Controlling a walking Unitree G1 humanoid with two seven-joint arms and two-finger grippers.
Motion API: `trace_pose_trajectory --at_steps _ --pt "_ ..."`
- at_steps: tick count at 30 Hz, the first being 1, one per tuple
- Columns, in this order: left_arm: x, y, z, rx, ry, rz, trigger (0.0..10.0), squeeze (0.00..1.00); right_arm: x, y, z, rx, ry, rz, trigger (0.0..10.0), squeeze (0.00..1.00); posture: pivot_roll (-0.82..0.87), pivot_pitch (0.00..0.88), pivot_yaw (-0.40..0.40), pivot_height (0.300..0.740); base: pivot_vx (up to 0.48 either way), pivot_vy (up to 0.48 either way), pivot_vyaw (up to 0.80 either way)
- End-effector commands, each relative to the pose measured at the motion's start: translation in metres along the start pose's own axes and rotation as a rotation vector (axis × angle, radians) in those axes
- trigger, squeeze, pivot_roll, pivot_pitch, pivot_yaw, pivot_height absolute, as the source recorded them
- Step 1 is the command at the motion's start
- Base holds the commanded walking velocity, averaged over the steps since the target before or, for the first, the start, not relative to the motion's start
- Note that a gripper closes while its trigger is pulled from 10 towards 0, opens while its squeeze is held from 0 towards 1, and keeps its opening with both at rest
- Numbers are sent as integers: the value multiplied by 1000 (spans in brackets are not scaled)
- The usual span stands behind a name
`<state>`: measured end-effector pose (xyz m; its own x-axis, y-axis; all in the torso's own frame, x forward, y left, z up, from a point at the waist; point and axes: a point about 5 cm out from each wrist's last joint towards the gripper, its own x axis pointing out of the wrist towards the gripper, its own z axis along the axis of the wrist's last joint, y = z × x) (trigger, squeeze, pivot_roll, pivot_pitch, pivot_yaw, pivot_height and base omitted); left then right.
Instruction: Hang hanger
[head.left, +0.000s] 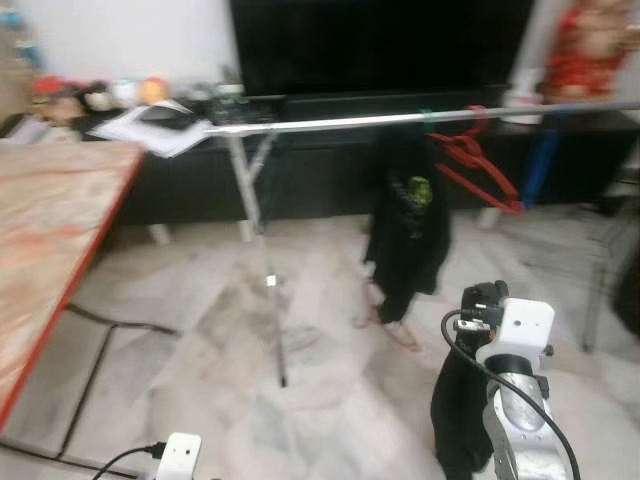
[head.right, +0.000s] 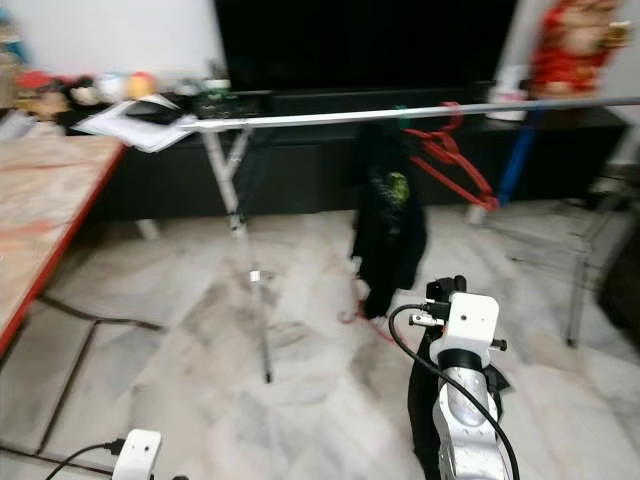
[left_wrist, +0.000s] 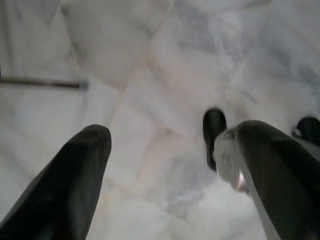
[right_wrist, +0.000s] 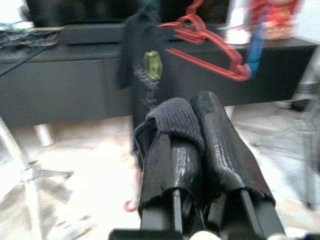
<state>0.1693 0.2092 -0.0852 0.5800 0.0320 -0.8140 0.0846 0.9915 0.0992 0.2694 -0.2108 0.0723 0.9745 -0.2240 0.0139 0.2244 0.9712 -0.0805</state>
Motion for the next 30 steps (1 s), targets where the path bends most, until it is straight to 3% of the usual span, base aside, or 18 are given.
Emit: trace_pose_trajectory --at_steps 1,8,20,30 --pt "-1 -3 -6 17 27 -11 10000 0 2 -4 6 0 -29 -8 10000 0 -176 0 1 740 0 0 800" --pt "-1 -4 -6 -8 8 -12 10000 0 3 -10 4 8 -18 -31 10000 0 -181 0 -1 740 0 0 80" --pt "2 2 10 40 -19 31 10000 0 5 -7 4 28 -16 -31 10000 0 -170 0 -9 740 0 0 0" --pt "2 3 7 63 -6 34 10000 0 5 -7 5 30 -12 -32 10000 0 -171 0 -9 740 0 -104 0"
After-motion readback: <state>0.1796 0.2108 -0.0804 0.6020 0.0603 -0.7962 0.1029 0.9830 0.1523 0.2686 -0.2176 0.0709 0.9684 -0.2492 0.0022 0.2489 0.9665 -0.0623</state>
